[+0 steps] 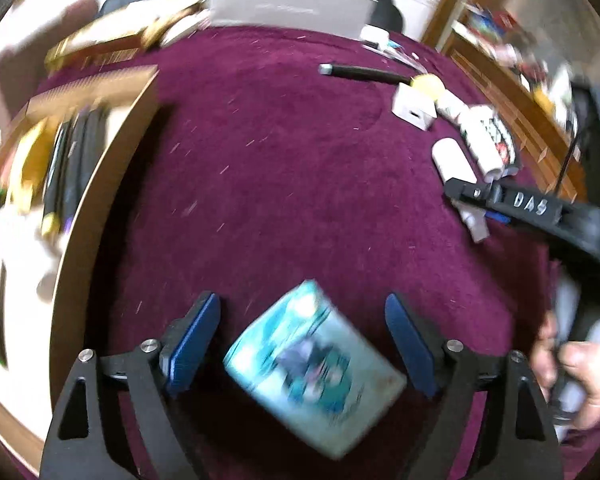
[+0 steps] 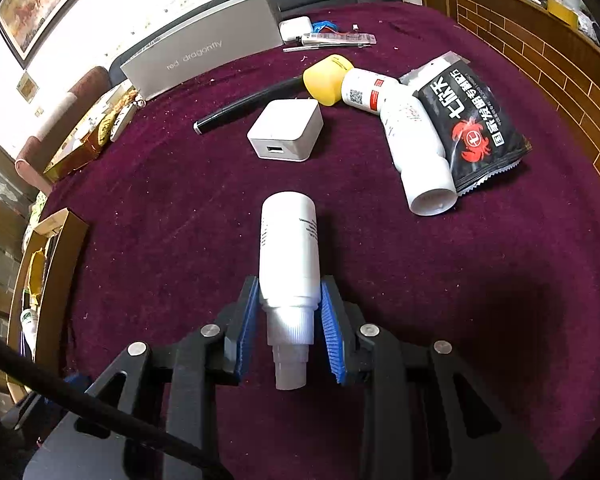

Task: Organize objects
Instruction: 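Lift the tissue pack with the left gripper and regrip it firmly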

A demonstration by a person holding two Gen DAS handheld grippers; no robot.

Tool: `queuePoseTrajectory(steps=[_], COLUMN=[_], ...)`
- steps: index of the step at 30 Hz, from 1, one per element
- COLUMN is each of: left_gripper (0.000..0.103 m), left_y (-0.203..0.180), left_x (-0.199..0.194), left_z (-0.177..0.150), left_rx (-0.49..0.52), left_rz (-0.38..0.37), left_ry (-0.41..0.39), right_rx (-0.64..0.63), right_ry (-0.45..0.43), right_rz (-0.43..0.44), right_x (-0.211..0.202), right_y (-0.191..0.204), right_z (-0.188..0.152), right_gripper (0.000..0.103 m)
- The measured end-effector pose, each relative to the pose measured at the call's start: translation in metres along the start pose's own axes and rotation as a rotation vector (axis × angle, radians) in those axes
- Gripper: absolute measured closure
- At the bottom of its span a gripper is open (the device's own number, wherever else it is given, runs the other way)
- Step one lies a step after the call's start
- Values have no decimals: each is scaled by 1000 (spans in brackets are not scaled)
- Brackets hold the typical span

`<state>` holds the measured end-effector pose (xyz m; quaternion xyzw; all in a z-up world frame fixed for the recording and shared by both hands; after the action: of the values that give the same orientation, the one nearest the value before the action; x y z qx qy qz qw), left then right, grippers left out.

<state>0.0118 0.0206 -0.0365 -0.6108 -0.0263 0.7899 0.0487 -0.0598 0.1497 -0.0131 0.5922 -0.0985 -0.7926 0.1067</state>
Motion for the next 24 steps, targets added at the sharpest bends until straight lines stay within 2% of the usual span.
queuePoseTrajectory(steps=[2, 3, 5, 6, 7, 8, 10, 13, 16, 18, 22, 24], left_gripper=[22, 24, 35, 57, 86, 90, 95, 95, 95, 95, 95, 95], left_y=[-17, -21, -16, -14, -9, -4, 10, 21, 27, 31, 34, 39], left_x=[8, 7, 4, 0, -5, -7, -12, -18, -30, -39, -56, -55], left_z=[1, -1, -4, -5, -6, -8, -11, -17, -23, -26, -36, -42], left_rx=[114, 142, 154, 165, 167, 160, 121, 106, 84, 88, 145, 109], left_rz=[114, 119, 74, 59, 38, -1, -107, -134, -229, -265, -251, -226], left_ry=[-33, -64, -55, -55, -59, -49, -22, -36, -47, -76, -106, -60], right_rx=[-8, -12, -20, -24, -25, -26, -36, -49, -41, -41, -42, -43], right_ry=[-5, -9, -15, -18, -21, -25, -34, -37, -29, -28, -31, -29], right_rz=[-12, -24, -45, -57, -64, -71, -84, -81, -44, -43, -54, -55], right_x=[0, 1, 1, 2, 2, 3, 3, 3, 2, 1, 1, 2], right_y=[2, 3, 5, 6, 6, 7, 9, 10, 8, 7, 10, 10], right_z=[0, 0, 0, 1, 1, 2, 4, 3, 0, -1, -3, -3], right_gripper=[75, 75, 75, 75, 75, 75, 75, 76, 76, 76, 76, 76])
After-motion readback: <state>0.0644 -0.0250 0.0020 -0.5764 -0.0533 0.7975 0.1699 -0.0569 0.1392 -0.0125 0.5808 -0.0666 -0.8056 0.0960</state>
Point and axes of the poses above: each gripper's, at about its wrist camera, not at the fingertips, and x roughly the way its jaws point, y to its left, z to its top, the point moved 5 cm from there along x, roughly the way its jaws point, and after that the axes turned 14 degrees about y, right-handed, at the moved point
